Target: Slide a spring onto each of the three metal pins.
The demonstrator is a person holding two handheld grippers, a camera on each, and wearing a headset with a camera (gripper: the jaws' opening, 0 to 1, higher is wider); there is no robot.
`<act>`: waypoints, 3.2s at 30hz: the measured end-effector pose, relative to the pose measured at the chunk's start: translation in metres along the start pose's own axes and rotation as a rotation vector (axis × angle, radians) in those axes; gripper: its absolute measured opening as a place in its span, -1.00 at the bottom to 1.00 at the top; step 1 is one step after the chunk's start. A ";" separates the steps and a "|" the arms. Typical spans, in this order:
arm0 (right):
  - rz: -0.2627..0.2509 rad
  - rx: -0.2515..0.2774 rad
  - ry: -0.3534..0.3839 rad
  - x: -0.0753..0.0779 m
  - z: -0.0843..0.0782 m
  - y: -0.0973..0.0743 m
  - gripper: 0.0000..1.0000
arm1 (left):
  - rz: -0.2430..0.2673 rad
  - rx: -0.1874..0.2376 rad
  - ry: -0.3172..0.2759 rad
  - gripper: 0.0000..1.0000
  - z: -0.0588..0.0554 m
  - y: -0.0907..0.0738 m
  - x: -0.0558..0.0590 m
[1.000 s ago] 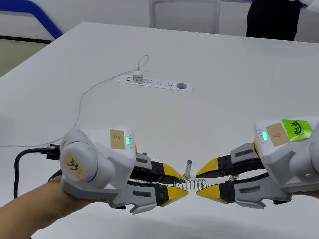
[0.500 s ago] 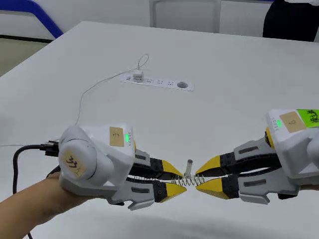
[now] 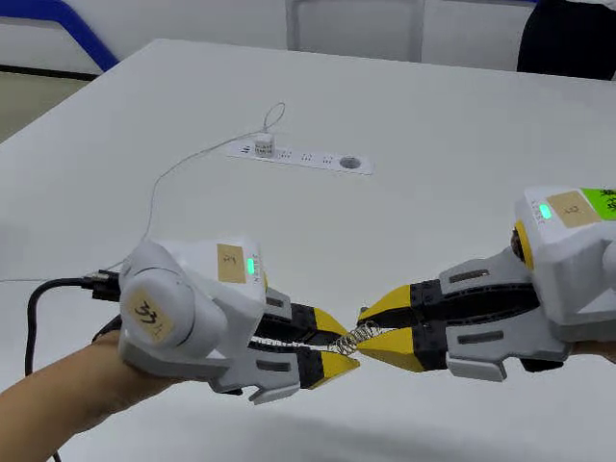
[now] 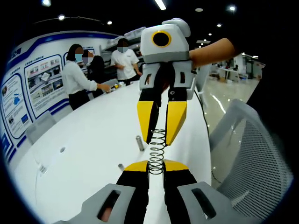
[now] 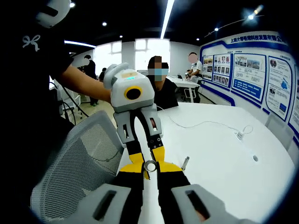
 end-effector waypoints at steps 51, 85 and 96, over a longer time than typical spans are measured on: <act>-0.205 -0.042 0.067 0.041 0.005 0.006 -0.80 | 0.246 0.105 -0.197 0.25 -0.034 -0.058 -0.016; -0.312 -0.243 0.170 0.074 -0.042 0.039 -0.80 | 0.355 0.109 -0.310 0.81 -0.062 -0.086 -0.021; -0.300 -0.278 0.177 0.076 -0.050 0.045 -0.80 | 0.350 0.111 -0.325 0.79 -0.065 -0.086 -0.020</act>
Point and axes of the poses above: the centre of the closed fingertips' face, and the gripper's own axes: y roughly forward along the fingers, x roughly to its right, z roughly out of its top, the point moved 9 cm from there along -y, roughly backward along the fingers, and after that the axes turned 14 degrees about -z, right-handed, at the moved point
